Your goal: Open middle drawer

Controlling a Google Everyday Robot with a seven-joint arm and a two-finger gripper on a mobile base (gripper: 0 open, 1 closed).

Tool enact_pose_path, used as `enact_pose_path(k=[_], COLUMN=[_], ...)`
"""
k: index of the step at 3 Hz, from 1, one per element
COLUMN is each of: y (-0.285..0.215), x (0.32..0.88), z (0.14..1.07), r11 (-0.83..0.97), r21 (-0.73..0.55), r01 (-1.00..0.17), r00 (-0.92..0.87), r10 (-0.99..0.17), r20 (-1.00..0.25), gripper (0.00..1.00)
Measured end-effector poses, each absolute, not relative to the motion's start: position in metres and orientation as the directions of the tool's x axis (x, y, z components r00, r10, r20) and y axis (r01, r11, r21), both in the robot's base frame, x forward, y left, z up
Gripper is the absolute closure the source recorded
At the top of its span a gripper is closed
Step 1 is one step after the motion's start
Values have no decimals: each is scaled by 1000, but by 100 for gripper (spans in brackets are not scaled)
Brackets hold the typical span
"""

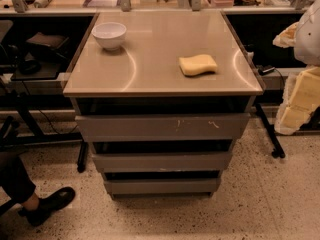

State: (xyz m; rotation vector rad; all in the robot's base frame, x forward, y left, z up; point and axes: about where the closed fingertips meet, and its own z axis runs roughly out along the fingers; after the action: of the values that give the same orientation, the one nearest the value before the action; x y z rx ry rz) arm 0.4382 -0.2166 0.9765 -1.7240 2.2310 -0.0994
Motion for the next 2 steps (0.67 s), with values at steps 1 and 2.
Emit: enact_pose_path(k=[1, 2], y=[-217, -207], x=[438, 435], z=[976, 951], r11=[270, 281], r21=[-247, -237], r01=[-931, -930], r00=[-221, -229], r10=[-953, -948], r20=[-207, -221], gripper=[0, 0])
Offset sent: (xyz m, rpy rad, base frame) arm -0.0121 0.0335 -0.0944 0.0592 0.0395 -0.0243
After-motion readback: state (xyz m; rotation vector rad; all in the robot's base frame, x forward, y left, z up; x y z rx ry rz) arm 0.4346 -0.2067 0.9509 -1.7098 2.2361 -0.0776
